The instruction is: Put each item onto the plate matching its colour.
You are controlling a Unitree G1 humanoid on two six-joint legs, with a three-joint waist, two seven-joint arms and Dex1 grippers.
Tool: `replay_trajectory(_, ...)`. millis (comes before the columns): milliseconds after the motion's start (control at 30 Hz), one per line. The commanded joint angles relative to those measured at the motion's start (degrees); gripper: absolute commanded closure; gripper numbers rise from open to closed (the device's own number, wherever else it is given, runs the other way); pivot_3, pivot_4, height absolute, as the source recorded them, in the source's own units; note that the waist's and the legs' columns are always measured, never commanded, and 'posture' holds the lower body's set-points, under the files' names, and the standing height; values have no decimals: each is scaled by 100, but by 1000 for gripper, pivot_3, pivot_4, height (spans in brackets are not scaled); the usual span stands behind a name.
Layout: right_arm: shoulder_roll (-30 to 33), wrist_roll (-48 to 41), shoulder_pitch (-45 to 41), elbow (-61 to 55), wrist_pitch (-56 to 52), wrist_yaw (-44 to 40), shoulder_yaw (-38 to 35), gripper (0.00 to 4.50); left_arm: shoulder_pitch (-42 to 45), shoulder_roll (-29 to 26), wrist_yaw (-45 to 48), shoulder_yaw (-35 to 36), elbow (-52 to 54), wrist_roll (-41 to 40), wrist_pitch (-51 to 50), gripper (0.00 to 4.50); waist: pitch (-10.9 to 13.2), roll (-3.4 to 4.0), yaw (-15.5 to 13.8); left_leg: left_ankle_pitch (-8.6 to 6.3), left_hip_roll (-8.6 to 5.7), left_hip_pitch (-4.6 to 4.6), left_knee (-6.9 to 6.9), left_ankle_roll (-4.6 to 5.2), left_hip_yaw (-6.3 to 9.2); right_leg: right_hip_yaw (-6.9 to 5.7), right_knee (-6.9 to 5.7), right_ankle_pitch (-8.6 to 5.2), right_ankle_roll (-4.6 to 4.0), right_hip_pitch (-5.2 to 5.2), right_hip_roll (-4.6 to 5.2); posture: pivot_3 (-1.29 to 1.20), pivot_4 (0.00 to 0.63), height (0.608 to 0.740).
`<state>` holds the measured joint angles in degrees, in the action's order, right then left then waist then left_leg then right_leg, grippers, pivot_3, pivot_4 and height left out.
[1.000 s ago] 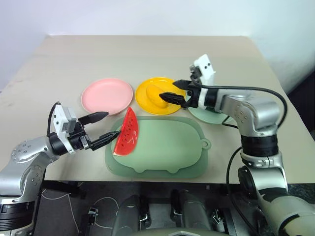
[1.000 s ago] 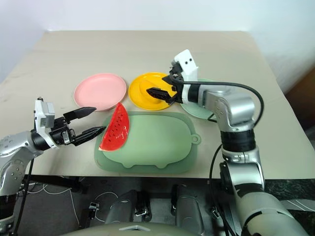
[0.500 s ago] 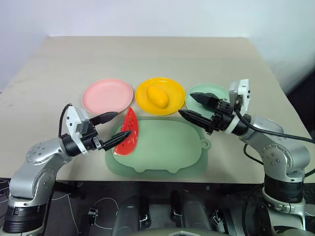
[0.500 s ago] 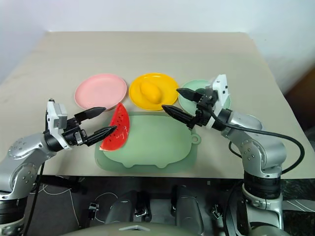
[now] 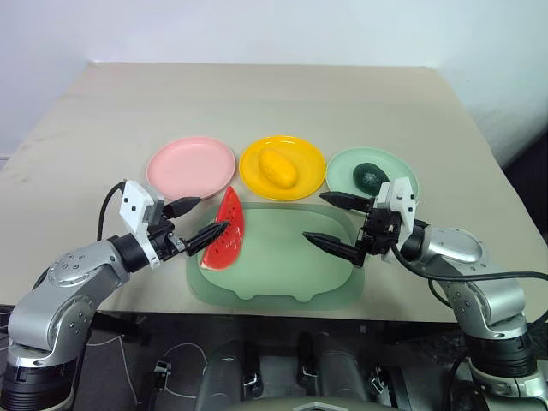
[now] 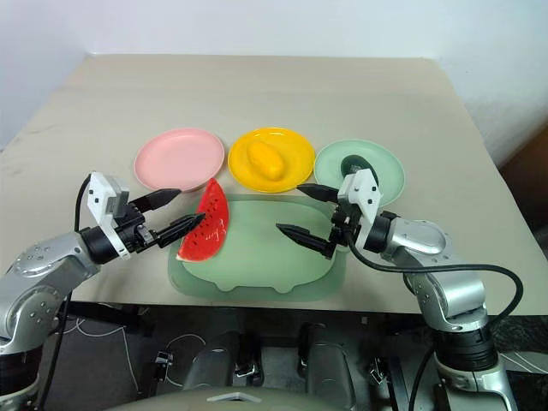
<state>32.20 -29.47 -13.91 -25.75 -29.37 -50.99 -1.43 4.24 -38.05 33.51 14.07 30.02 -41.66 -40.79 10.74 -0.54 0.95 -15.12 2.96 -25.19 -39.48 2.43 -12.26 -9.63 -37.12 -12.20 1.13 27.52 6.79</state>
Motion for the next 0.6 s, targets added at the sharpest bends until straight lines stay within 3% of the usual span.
replay_trajectory(33, 41, 125, -20, -65, 265, -11, 112, 32, 185, 26, -419, -135, 342, -96, -397, 0, 0, 0, -30, 0, 0, 1, -2, 0, 2, 0, 0, 0, 0, -3, 0, 0, 150, 696)
replay_trajectory(300, 42, 216, 5, -181, 298, 197, 255, 32, 549, 144, -1479, -407, 607, -241, -1741, 0, -1, -2, -41, -3, 0, -1, -17, 5, 8, -3, -2, -1, 0, -13, 1, 0, 150, 696)
replay_trajectory(533, 80, 163, -291, -163, 95, 364, 252, 32, 259, -134, -1204, -572, 326, 119, -1658, 0, -1, -2, -24, -3, 1, -1, -19, 4, 12, -6, -4, 0, -2, -13, 0, 0, 150, 696)
replay_trajectory(600, 88, 144, -454, -145, -27, 431, 250, 0, 65, -297, -982, -691, 206, 302, -1504, 402, -1, -2, -24, -4, 1, -1, -19, 4, 11, -6, -3, 0, -3, -12, 1, 0, 150, 696)
